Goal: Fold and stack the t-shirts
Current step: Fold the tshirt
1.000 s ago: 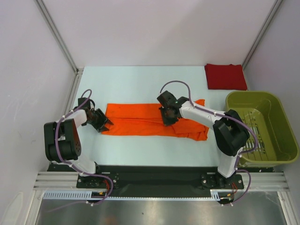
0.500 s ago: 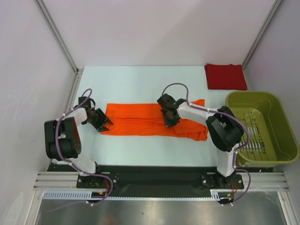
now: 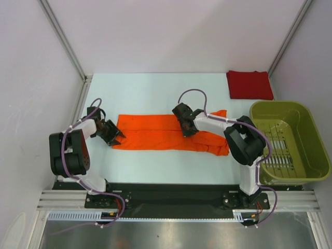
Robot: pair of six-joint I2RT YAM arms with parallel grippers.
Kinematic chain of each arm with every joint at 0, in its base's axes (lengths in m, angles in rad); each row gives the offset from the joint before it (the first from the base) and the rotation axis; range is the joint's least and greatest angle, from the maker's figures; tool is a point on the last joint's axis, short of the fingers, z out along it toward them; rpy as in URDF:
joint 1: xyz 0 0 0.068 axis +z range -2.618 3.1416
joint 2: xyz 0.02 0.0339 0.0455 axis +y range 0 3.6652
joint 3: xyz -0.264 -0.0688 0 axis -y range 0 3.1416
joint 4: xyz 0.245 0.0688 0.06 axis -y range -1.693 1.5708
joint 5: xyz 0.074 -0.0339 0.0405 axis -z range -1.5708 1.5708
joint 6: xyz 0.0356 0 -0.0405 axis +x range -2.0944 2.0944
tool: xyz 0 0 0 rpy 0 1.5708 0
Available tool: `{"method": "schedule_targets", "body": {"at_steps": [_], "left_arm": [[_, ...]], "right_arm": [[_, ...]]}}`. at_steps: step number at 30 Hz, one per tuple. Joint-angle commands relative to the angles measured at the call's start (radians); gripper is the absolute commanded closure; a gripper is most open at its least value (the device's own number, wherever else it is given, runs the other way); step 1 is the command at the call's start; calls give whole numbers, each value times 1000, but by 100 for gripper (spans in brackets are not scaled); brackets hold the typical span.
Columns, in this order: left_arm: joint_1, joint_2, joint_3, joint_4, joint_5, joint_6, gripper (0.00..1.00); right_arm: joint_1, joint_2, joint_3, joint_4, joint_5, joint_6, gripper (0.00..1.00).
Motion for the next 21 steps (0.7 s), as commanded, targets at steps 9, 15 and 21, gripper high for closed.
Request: {"method": "schedule_targets", "body": {"at_steps": [9, 15, 21], "left_arm": [[8, 47, -49, -9, -167, 26, 47], [18, -47, -34, -58, -206, 26, 43], [42, -139, -19, -132, -228, 20, 35]], "right_arm": [[-20, 70, 136, 30, 91, -119, 94], [-23, -36, 182, -71, 58, -87, 83], [-69, -152, 268, -251, -7, -50, 54]]}}
